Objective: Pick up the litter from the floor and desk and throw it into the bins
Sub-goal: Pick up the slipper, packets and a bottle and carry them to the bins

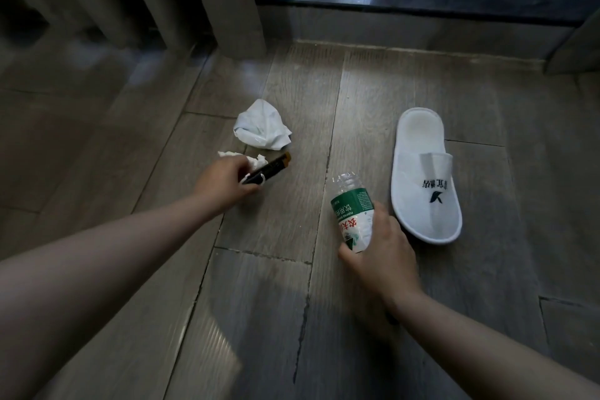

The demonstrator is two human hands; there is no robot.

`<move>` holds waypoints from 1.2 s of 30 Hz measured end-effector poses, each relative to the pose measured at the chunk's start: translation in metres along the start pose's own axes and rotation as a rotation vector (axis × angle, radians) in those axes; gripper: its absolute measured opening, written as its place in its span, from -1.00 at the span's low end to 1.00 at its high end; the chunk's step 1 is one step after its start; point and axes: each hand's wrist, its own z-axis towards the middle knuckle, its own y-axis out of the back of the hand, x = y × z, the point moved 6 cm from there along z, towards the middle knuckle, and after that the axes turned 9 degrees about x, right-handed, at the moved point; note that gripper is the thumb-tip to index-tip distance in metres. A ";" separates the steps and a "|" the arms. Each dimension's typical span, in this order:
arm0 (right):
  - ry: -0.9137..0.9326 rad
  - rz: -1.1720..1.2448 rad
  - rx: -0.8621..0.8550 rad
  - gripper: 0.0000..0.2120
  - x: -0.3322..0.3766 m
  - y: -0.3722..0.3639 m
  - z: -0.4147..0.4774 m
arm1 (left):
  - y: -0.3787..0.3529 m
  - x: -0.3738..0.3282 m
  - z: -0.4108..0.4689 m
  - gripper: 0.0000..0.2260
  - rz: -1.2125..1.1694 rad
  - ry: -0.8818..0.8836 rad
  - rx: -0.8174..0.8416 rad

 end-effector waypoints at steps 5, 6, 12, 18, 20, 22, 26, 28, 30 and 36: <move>-0.006 0.000 0.009 -0.15 0.000 -0.001 0.001 | 0.014 -0.003 0.013 -0.77 0.145 -0.087 -0.049; -0.009 0.000 0.006 -0.15 0.000 -0.001 0.000 | 0.013 -0.002 0.015 -0.77 0.174 -0.081 -0.032; -0.012 -0.008 0.014 -0.15 0.000 0.000 0.000 | 0.000 0.001 0.017 -0.78 0.142 -0.046 0.015; -0.011 -0.009 0.005 -0.16 0.000 0.001 0.000 | 0.001 -0.005 0.006 -0.70 -0.038 -0.065 -0.002; -0.010 -0.005 0.013 -0.16 0.000 0.001 0.000 | 0.012 -0.007 0.009 -0.71 -0.110 -0.062 -0.052; -0.008 -0.005 0.017 -0.16 0.000 0.001 0.000 | 0.026 -0.011 0.017 -0.76 -0.142 -0.057 -0.091; -0.016 -0.007 0.004 -0.17 0.001 0.000 0.000 | 0.052 -0.010 0.043 -0.75 -0.205 0.002 -0.196; -0.022 -0.004 0.002 -0.17 0.001 0.000 0.000 | 0.058 -0.009 0.055 -0.76 -0.280 0.044 -0.226; -0.023 -0.008 -0.004 -0.17 0.001 -0.001 0.000 | 0.056 -0.007 0.068 -0.78 -0.340 0.090 -0.216; -0.027 -0.020 -0.004 -0.17 0.001 -0.001 0.000 | 0.043 0.003 0.096 -0.63 -0.297 0.246 -0.171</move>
